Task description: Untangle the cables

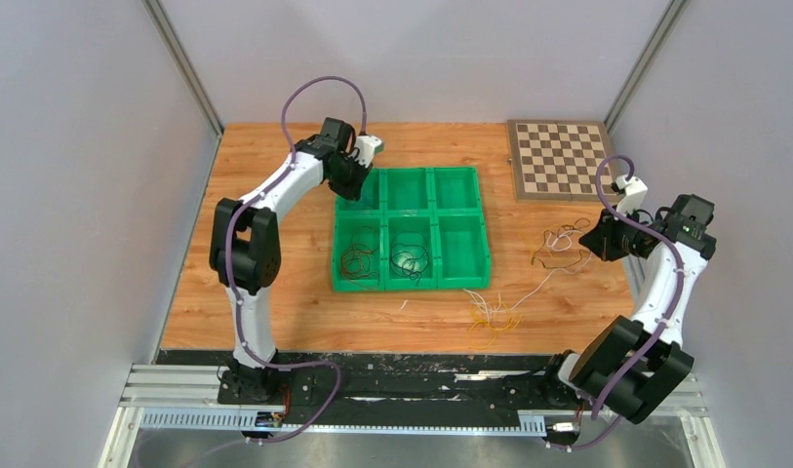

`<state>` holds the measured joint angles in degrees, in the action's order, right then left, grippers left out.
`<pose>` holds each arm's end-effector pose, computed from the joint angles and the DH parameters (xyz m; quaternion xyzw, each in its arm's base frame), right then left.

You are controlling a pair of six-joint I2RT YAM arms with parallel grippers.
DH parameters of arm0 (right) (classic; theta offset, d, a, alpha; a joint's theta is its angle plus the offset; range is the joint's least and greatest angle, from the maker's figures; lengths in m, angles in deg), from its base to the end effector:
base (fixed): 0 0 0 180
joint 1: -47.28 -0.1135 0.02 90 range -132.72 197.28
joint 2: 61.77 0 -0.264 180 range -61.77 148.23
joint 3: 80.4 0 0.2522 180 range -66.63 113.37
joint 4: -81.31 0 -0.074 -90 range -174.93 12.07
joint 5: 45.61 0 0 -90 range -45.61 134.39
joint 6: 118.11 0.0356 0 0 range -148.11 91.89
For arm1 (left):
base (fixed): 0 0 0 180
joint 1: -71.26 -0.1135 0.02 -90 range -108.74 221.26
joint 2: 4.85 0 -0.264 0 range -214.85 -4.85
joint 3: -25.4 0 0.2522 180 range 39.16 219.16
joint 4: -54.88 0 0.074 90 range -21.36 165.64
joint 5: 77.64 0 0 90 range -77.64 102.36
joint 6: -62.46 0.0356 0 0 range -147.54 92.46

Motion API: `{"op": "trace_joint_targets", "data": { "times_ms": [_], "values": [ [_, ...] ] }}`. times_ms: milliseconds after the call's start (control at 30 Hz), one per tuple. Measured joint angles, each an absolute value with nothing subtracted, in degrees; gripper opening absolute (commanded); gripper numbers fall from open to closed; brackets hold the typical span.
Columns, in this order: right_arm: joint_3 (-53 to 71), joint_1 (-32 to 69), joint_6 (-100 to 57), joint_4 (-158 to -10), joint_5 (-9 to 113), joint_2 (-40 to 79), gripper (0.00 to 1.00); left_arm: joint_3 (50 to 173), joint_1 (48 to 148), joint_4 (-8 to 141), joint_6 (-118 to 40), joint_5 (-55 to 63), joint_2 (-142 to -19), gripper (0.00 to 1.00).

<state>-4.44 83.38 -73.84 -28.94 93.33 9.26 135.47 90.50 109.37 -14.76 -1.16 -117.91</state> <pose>0.1991 -0.1120 0.2967 -0.1645 0.8776 0.1756 0.4147 0.4067 -0.1508 0.2517 0.2946 0.9073 -0.1285 0.2712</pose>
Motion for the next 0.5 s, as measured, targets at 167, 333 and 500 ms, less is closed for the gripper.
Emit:
{"op": "trace_joint_targets", "data": {
  "times_ms": [167, 333, 500],
  "values": [
    [-4.44, 83.38, -73.84, -28.09, 93.33, 8.19, 0.0, 137.18, 90.5, 107.86, -14.76, -1.12, -123.52, 0.24],
    [-4.44, 83.38, -73.84, -27.37, 93.84, 7.07, 0.0, 137.11, 90.29, 107.62, -14.8, -2.01, -123.35, 0.63],
    [-3.78, 83.38, -73.56, -26.21, 97.9, 6.4, 0.0, 138.36, 89.94, 109.13, -15.13, -3.8, -117.78, 0.88]
  ]
}}
